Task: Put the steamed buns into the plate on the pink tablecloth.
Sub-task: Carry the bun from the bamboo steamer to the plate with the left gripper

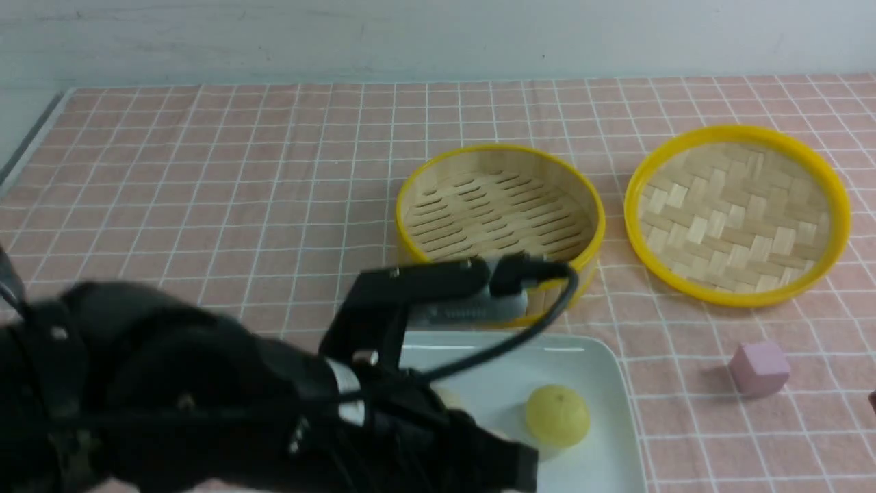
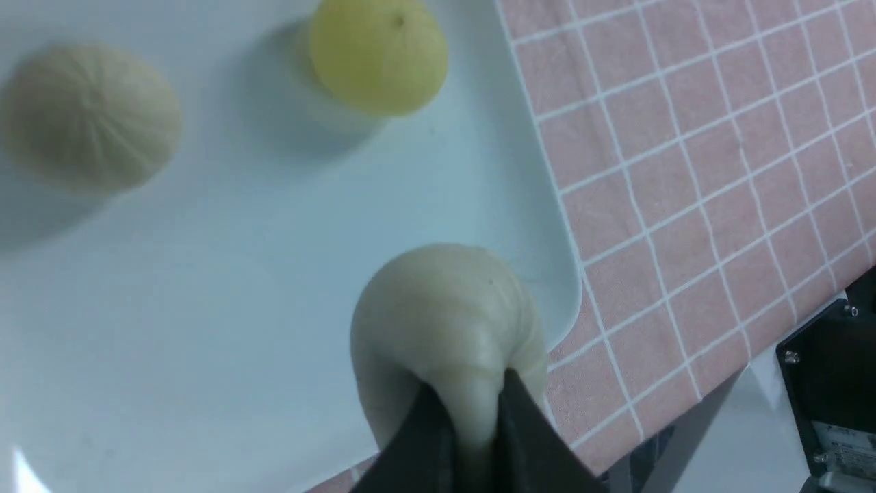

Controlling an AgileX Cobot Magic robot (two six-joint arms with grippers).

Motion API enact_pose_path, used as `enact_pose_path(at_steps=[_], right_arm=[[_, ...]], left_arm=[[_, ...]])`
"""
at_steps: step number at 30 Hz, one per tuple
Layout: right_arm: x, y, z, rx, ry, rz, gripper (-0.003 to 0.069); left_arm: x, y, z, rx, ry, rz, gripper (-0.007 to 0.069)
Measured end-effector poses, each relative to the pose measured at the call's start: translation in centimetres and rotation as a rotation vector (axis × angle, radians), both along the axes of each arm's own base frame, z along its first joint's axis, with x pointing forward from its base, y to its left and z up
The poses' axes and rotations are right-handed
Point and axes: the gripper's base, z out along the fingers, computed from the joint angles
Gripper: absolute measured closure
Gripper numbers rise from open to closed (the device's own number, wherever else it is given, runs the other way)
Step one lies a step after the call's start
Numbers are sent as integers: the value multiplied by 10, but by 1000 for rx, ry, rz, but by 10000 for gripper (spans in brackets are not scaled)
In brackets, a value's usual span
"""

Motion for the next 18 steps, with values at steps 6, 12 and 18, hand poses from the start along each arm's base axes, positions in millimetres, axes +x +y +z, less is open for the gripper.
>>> enact_pose_path(at_steps=[6,12,18], right_arm=[[0,0,0,1,-1,1,533],[0,0,0,2,-1,1,529],[0,1,0,9,6,2,522]], left_arm=[[1,-3,-27,10,17,46,592],[8,-13,-59,117,51,29,582],[16,-18,-76,156,28,30,505]])
